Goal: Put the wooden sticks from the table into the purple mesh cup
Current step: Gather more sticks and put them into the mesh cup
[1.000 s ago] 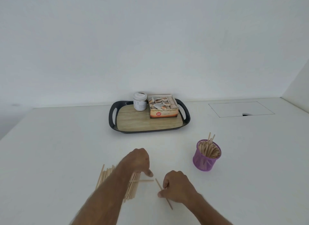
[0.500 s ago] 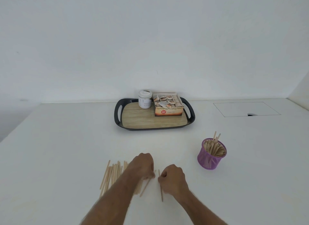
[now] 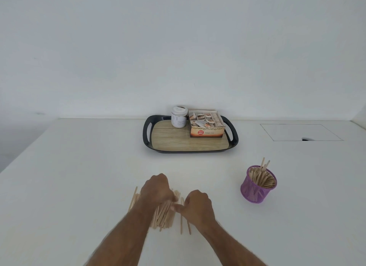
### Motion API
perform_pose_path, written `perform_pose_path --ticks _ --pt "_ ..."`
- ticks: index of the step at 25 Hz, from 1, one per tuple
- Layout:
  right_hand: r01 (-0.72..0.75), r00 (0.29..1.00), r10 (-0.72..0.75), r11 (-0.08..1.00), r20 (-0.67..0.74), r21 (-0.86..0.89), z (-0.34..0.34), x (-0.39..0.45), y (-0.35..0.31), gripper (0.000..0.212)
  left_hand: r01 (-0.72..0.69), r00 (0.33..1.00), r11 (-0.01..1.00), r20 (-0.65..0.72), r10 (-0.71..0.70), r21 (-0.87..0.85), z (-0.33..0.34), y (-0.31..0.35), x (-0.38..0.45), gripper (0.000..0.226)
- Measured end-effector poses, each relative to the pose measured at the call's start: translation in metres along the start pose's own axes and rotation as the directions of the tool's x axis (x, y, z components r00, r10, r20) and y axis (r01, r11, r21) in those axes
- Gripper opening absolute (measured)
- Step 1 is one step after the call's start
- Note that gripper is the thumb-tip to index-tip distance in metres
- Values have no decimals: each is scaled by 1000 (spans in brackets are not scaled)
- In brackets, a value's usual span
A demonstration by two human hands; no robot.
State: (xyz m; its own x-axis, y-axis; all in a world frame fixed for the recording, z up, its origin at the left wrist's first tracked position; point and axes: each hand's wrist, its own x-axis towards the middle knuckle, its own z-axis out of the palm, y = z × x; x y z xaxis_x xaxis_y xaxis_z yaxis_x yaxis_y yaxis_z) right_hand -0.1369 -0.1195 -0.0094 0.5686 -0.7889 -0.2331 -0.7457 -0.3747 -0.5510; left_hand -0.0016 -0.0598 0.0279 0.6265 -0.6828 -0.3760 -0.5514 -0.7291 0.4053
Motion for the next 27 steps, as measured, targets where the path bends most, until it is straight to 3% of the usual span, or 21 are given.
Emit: perform_pose_path --ticks 6,11,15,27 --pt "-16 1000 17 998 15 -57 2 1 -13 55 19 999 1000 37 -20 9 6 -3 0 33" --pt "-61 995 64 998 72 -31 -2 7 -15 34 26 999 998 24 -24 -64 8 -5 1 39" --pt "-68 995 74 993 67 -94 -3 10 -14 18 41 999 993 20 -39 -107 8 -8 2 30" --pt "9 1000 -10 958 -1 -286 0 13 -11 15 125 992 956 51 -115 -267 7 -14 3 16"
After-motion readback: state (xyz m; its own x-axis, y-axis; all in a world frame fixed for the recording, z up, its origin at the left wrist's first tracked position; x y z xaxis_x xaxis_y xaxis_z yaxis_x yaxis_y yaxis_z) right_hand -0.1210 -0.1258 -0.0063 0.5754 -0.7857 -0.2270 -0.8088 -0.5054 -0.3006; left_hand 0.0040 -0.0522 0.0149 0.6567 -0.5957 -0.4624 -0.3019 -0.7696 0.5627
